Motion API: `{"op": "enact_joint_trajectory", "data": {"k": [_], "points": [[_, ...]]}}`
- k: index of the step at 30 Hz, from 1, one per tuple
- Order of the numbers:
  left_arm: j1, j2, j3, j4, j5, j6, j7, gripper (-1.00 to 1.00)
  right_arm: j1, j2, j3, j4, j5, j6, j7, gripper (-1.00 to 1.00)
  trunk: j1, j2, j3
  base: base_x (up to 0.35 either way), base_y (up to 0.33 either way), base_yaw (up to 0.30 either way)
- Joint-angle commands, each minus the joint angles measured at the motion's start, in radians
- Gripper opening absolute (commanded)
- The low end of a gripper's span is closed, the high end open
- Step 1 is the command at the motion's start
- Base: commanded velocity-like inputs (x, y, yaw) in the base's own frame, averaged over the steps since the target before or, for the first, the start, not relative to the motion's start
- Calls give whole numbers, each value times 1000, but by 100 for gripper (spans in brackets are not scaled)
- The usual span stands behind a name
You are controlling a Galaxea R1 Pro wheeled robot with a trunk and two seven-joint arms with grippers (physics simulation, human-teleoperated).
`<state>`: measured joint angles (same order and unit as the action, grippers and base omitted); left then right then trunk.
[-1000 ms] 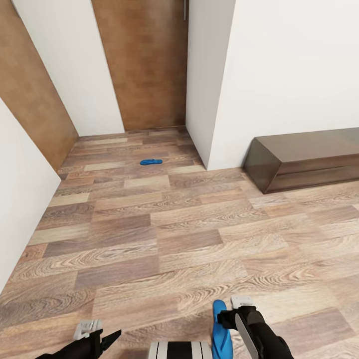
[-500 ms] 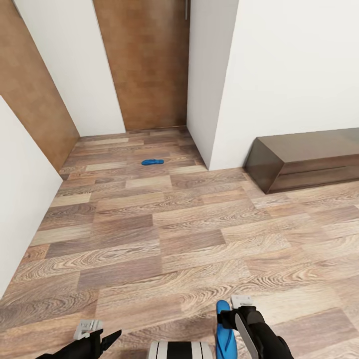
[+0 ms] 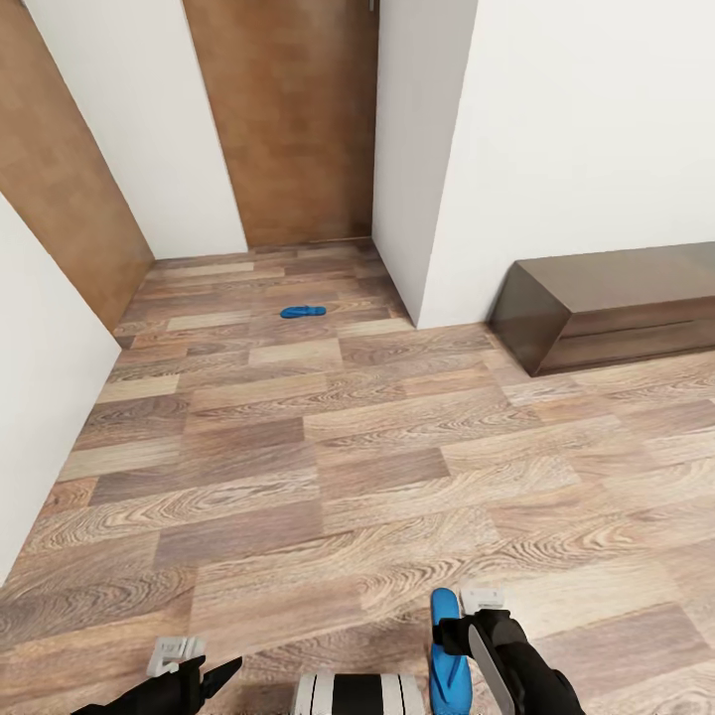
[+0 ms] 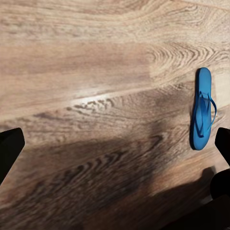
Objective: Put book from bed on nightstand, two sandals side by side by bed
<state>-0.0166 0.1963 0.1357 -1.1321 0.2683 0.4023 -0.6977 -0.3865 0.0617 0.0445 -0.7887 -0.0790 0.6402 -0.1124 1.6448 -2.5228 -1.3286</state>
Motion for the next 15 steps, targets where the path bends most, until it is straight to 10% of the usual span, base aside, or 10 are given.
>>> {"op": "enact_joint_trajectory", "data": {"k": [1,15], "points": [[0,0,1,0,8,9,-2,100,0,0,3,-1,-8,4,-9,100,0,-1,-5,0,0,0],[0,0,1,-1,8,9,-2,100,0,0,3,-1,-8,4,-9,100,7,-4,-59,0,0,0]]}}
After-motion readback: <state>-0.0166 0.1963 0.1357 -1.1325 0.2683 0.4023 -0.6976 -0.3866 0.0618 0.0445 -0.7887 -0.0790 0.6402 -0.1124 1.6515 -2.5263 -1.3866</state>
